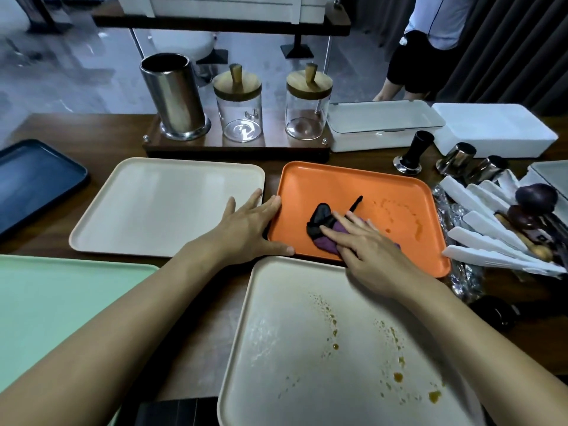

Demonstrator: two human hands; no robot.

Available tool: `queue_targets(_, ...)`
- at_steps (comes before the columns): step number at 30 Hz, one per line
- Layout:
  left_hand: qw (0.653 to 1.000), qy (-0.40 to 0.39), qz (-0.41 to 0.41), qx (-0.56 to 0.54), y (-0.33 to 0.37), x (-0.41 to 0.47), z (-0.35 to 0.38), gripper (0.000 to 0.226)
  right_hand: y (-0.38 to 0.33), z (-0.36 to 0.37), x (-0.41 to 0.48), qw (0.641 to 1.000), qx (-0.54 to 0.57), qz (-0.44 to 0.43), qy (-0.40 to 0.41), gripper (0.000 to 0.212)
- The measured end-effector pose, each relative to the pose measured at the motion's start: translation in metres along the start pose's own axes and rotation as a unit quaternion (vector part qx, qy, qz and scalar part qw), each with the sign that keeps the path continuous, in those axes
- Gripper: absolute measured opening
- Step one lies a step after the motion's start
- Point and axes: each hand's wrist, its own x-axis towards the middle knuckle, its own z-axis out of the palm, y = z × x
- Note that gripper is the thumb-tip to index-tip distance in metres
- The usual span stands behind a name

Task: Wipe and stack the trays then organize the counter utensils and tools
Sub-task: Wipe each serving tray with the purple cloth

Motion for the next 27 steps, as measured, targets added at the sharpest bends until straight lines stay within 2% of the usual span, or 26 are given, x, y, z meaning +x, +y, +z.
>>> queue_targets(6,0.999,0.009,0.007,-0.036,0.002,-0.002,0.000,0.105,-0.022,0.004,0.058,0.999,-0.025,0.024,0.031,0.050)
queue_targets(15,0.999,0.011,0.016,-0.036,-0.003,0.000,0.004,0.101,-0.016,0.001,0.143,0.989,-0.068,0.105,0.082,0.051)
queue_targets(21,0.999,0.027,0.025,-0.020,-0.005,0.003,0.007,0.107,-0.023,0.003,0.143,0.987,-0.066,0.113,0.092,0.051)
queue_targets(27,0.997,0.062,0.036,0.003,-0.005,0.000,0.011,0.109,-0.057,0.026,0.091,0.994,-0.046,0.065,0.081,0.052)
